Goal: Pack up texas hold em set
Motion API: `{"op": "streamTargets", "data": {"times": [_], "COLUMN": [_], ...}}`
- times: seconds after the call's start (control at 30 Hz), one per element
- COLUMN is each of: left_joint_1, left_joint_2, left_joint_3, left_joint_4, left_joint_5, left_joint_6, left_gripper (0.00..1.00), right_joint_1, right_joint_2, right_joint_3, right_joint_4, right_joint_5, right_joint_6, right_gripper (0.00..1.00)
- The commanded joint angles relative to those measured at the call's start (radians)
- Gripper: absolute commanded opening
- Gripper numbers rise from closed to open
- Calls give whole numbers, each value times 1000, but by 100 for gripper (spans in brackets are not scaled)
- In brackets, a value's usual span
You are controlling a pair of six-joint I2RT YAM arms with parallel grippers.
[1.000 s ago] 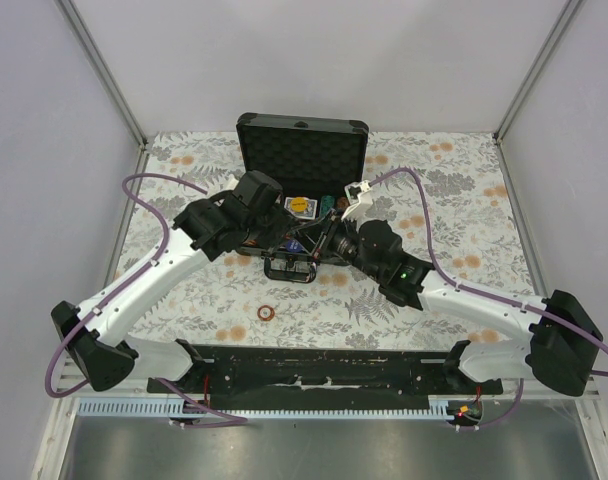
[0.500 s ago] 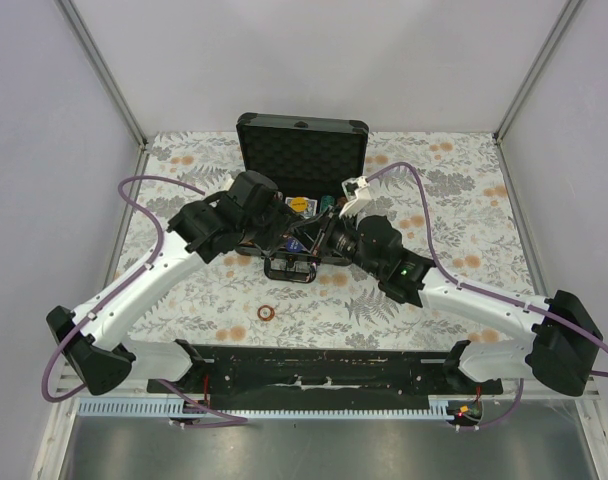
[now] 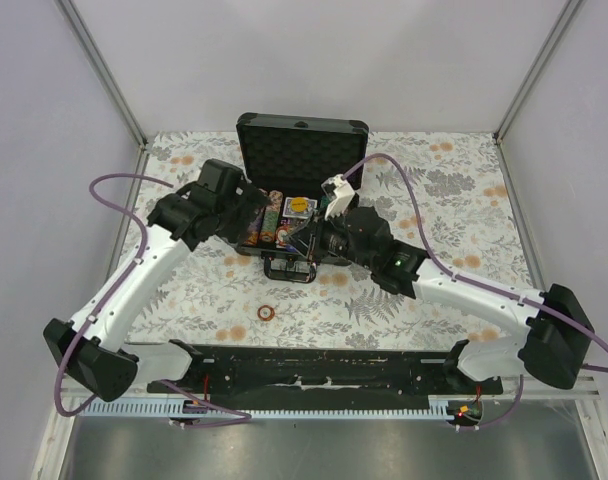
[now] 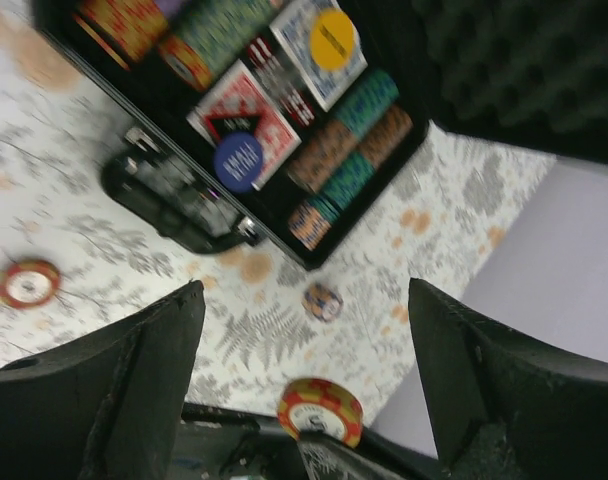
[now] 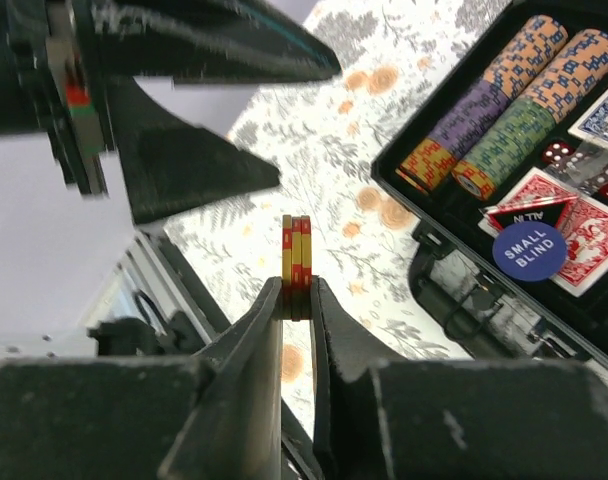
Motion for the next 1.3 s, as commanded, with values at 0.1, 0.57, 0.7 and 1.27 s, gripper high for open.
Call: {"op": "streamTargets", "data": {"times": [0.1, 0.57, 0.7, 1.27], "left_joint_1": [213, 292, 298, 344], "left_joint_2": [-75, -164, -170, -162], "left_joint_3": [-57, -209, -259, -310], "left_joint_4": [-68, -144, -122, -91], "left_joint_5": [-59, -116, -92, -44], "left_joint_6": [334, 553, 564, 619], "left_gripper": [88, 88, 88, 88], "right_joint_1": [-69, -140, -140, -112], "right_joint_2": [157, 659, 739, 943], "right_joint_3": [231, 763, 831, 1012], "right_joint_4": [-195, -586, -655, -689], "right_joint_5": [-179, -372, -383, -308], "right_joint_6": [-277, -756, -814, -821], "right_gripper": [4, 0, 2, 4]}}
